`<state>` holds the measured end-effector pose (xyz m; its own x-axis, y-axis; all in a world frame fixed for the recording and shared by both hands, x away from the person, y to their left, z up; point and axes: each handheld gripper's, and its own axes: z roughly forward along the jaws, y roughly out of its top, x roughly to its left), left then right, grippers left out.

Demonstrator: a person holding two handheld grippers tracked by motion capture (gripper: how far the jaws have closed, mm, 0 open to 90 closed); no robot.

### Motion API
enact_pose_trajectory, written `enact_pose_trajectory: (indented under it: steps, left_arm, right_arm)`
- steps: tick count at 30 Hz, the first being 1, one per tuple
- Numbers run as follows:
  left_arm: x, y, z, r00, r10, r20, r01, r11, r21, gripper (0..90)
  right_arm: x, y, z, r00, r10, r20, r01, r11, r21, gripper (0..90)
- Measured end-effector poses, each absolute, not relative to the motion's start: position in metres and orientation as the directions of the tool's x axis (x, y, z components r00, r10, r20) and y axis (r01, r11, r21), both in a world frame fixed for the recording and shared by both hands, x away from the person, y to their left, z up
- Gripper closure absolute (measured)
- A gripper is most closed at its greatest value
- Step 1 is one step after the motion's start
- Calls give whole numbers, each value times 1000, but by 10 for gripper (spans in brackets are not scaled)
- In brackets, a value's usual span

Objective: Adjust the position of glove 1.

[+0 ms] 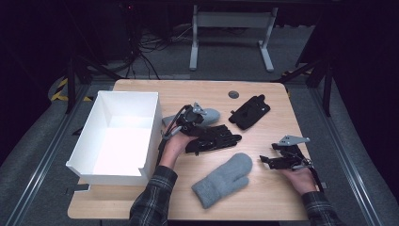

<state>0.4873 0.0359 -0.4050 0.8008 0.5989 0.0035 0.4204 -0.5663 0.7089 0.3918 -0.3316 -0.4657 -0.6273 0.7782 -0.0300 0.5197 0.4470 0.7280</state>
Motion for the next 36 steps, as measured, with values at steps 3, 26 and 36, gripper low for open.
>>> enact_pose_trajectory:
  steps: [3, 26, 36]
  left_arm:
    - [498, 38, -411, 783, 622, 12, 438, -565, 700, 522]
    - [524, 51, -441, 695, 718, -13, 560, -531, 636, 855]
    - [517, 56, -405, 643, 765, -37, 571, -446, 689, 865]
  right_arm:
    - [391, -332, -466, -626, 779, -28, 517, 442, 733, 224]
    - [391, -332, -468, -626, 779, -30, 507, 436, 743, 223]
    - [391, -332, -468, -625, 780, -29, 507, 435, 744, 227]
